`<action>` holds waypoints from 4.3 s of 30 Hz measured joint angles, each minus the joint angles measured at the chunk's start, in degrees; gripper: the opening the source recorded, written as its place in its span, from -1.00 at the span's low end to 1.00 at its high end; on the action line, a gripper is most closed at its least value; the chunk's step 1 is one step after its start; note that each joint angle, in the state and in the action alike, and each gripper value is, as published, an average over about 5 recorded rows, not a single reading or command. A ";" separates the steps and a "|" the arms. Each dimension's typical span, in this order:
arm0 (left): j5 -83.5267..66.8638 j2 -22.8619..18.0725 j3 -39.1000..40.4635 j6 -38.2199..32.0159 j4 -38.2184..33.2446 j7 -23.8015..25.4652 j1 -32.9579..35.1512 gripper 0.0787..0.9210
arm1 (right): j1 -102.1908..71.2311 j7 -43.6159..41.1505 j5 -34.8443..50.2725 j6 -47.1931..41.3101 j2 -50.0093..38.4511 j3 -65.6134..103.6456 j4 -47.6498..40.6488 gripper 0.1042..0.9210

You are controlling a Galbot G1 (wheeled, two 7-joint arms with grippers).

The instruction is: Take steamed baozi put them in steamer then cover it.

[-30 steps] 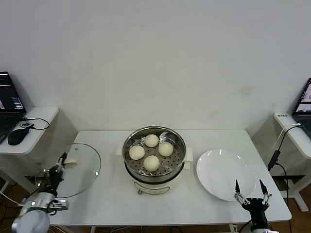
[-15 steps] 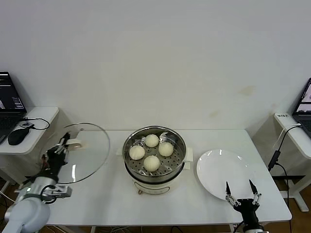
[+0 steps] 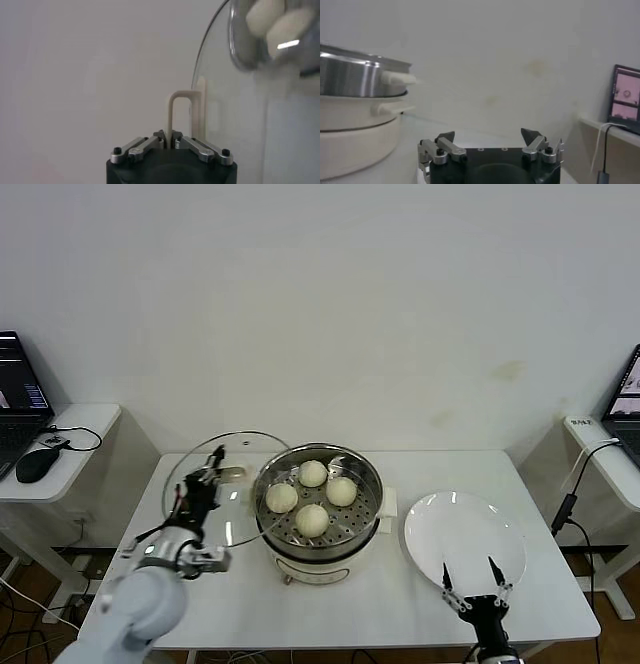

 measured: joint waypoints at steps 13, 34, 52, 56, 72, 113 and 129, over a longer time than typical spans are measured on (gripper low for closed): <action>9.95 -8.24 13.43 5.59 2.84 8.37 -10.38 -0.84 | 0.88 0.38 -3.66 -1.03 1.09 -1.99 -1.20 0.76; 19.72 -18.21 19.16 5.42 10.36 10.96 -13.19 -0.84 | 0.09 -0.27 -4.80 -0.65 0.11 -2.48 -1.35 0.76; 20.93 -20.15 17.63 4.45 13.28 10.02 -13.07 -0.84 | -0.61 -0.80 -4.70 -0.46 -0.95 -2.36 -1.20 0.76; 20.98 -20.36 17.37 4.29 13.47 9.78 -12.70 -0.84 | -0.64 -0.83 -4.72 -0.46 -0.99 -2.55 -1.14 0.76; 20.65 -21.20 16.99 3.38 14.18 8.90 -12.24 -0.75 | -0.59 -0.96 -4.83 -0.44 -0.99 -2.92 -1.34 0.76; -29.79 -15.82 -8.95 -15.97 -10.98 -12.04 29.07 0.77 | -3.82 -1.10 -3.61 0.11 -4.41 -2.35 -0.47 0.76; -57.79 -21.31 -17.54 -32.19 -5.39 -15.37 43.67 0.77 | -4.83 -1.86 -3.14 0.66 -5.52 -1.60 0.90 0.76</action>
